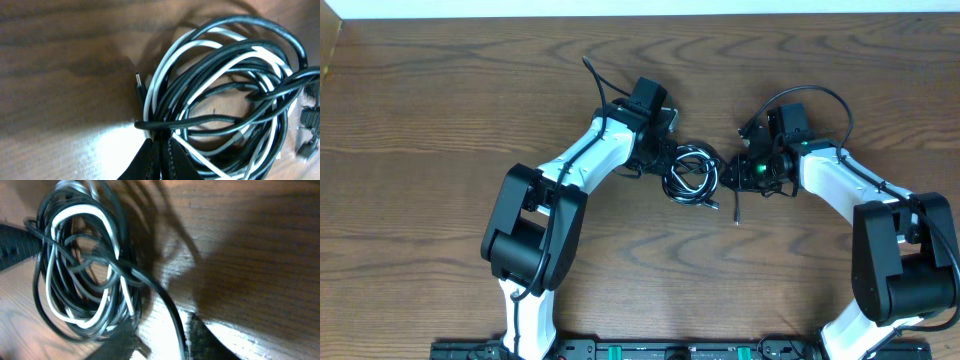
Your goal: Untangle cables
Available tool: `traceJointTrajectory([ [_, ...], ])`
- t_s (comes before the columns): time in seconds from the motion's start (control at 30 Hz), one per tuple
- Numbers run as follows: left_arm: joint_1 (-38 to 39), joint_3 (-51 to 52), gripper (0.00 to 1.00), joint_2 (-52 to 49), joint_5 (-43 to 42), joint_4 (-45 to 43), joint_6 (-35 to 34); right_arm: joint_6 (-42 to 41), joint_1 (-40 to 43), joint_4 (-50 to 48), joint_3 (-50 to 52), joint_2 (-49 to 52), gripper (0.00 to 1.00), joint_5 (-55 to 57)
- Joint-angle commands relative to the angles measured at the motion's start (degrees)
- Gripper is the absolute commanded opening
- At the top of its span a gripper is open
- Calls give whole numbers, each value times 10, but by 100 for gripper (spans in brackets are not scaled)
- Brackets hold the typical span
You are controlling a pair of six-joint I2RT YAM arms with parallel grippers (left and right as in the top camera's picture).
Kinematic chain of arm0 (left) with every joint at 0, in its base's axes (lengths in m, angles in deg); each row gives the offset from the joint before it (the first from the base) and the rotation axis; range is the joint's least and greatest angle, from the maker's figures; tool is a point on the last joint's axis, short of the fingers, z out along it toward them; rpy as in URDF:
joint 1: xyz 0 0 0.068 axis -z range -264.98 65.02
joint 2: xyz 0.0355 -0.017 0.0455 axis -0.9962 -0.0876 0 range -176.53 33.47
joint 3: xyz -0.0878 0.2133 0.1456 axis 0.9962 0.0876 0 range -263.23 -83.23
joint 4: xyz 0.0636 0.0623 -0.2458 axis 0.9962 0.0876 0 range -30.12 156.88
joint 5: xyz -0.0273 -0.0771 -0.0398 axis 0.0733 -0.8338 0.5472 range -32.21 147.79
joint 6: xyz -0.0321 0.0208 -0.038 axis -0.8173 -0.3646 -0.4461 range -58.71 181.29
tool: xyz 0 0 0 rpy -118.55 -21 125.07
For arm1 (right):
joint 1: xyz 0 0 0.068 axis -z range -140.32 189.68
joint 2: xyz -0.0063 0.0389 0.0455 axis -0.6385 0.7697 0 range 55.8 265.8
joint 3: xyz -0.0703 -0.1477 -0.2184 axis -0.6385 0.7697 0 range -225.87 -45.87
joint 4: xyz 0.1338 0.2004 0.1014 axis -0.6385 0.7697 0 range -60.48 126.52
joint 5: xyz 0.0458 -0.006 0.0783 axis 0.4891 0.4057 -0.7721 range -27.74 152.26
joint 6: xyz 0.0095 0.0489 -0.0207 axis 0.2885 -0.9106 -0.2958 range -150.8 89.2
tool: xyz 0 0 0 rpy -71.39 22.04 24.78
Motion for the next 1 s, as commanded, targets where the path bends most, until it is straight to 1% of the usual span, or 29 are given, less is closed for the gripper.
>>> traceJointTrajectory([
  [0.0, -5, -27, 9, 16, -8, 32, 16, 21, -1, -9, -5, 2, 54, -3],
  [0.1, -6, -56, 16, 24, -8, 60, 11, 21, -1, -24, -5, 2, 58, 26],
  [0.13, -5, -63, 17, 24, -8, 66, 2, 21, -1, -29, -5, 2, 57, 45],
  [0.17, -5, -64, 17, 24, -8, 66, -9, 21, -1, -34, -5, 2, 53, 59],
  [0.23, -5, -64, 17, 22, -8, 64, -25, 32, -1, -38, -5, 2, 38, 61],
  [0.27, -4, -64, 17, 21, -8, 64, -26, 34, -2, -37, -5, 2, 34, 62],
  [0.3, -4, -64, 17, 19, -8, 63, -29, 34, -4, -35, -5, 2, 31, 62],
  [0.43, 1, -64, 17, 18, -8, 61, -47, 33, -8, -22, -5, 3, 27, 61],
  [0.47, 4, -64, 22, 18, -8, 59, -47, 33, -8, -18, -5, 3, 27, 62],
  [0.5, 8, -64, 25, 18, -8, 58, -52, 34, -8, -12, -5, 3, 25, 64],
  [0.53, 12, -64, 29, 17, -8, 58, -61, 34, -8, -6, -5, 3, 22, 65],
  [0.57, 15, -64, 30, 17, -8, 58, -66, 34, -8, -3, -5, 3, 20, 66],
  [0.63, 26, -63, 32, 17, -2, 45, -78, 54, -8, -2, -5, 3, 6, 66],
  [0.67, 28, -63, 33, 17, 6, 36, -89, 55, -8, -5, -5, 3, 2, 66],
  [0.73, 30, -60, 36, 17, 12, 21, -114, 55, -8, -15, -5, 3, 1, 65],
  [0.83, 32, -52, 36, 17, 12, -2, -169, 55, -8, -23, -5, 3, 1, 50],
  [0.97, 35, -35, 36, 16, 30, -49, -193, 68, -8, -15, -5, 3, 1, 14],
])
